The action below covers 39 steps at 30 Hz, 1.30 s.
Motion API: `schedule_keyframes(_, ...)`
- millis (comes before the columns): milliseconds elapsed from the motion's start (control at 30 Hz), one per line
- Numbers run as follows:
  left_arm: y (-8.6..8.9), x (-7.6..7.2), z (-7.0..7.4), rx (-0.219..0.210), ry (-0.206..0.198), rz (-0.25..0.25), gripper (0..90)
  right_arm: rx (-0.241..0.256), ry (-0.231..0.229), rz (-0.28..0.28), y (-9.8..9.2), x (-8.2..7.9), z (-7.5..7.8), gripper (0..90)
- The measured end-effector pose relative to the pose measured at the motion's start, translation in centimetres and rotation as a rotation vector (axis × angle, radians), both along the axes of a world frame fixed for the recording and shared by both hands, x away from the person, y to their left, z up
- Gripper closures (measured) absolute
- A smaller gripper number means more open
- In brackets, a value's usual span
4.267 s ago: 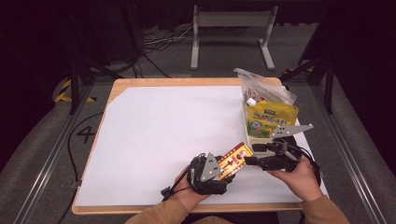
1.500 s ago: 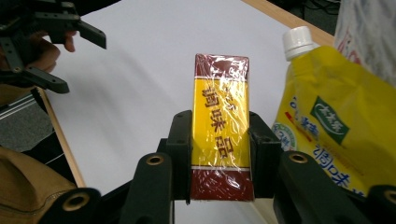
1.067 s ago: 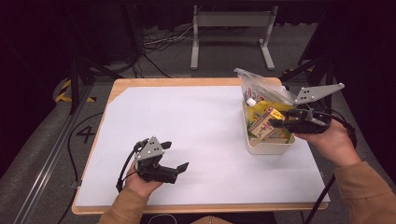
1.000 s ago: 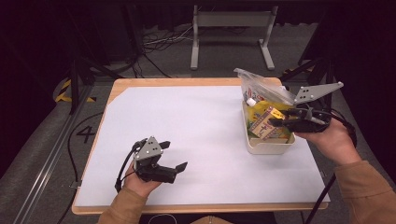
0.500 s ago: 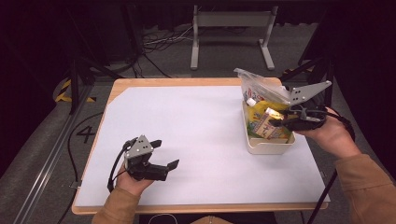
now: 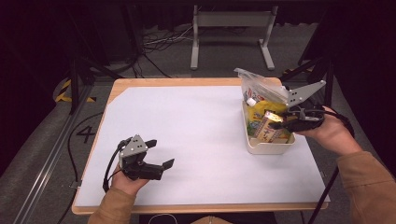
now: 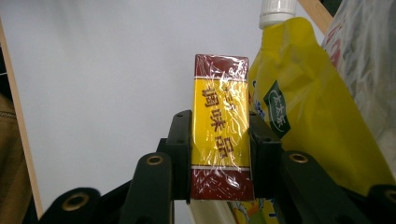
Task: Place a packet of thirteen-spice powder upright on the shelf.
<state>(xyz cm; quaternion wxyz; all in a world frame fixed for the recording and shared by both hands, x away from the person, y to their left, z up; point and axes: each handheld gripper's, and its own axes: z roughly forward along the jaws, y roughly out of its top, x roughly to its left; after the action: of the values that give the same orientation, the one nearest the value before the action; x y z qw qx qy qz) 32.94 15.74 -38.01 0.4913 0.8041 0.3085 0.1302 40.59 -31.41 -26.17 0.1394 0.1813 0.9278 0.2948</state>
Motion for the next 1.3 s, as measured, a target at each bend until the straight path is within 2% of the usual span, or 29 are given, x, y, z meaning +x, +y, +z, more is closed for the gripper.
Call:
schedule_keyframes(133, -0.1, 0.0, -0.1, 0.011, 0.004, -0.002, 8.3, -0.005, 0.004, 0.013, 0.0, 0.2, -0.1, 67.6)
schedule_keyframes(400, 0.0, 0.0, -0.2, 0.013, 0.007, 0.001, 8.3, -0.017, 0.045, 0.061, -0.4, 0.7, -0.3, 67.7)
schedule_keyframes(567, -0.1, 0.0, -0.3, 0.019, 0.008, -0.002, 8.2, -0.016, 0.05, 0.083, -0.6, 0.9, -0.3, 67.7)
schedule_keyframes(800, 0.0, -0.1, -0.3, 0.015, 0.01, 0.006, 7.9, -0.031, 0.056, 0.092, -0.4, 1.0, -0.6, 67.7)
schedule_keyframes(1033, -0.1, 0.1, -0.5, 0.03, 0.018, 0.005, 7.9, -0.045, 0.075, 0.096, -0.1, 1.2, -0.9, 67.8)
schedule_keyframes(1300, 0.0, 0.1, -0.5, 0.028, 0.021, 0.01, 7.9, -0.049, 0.084, 0.157, -0.2, 1.3, -0.9, 67.9)
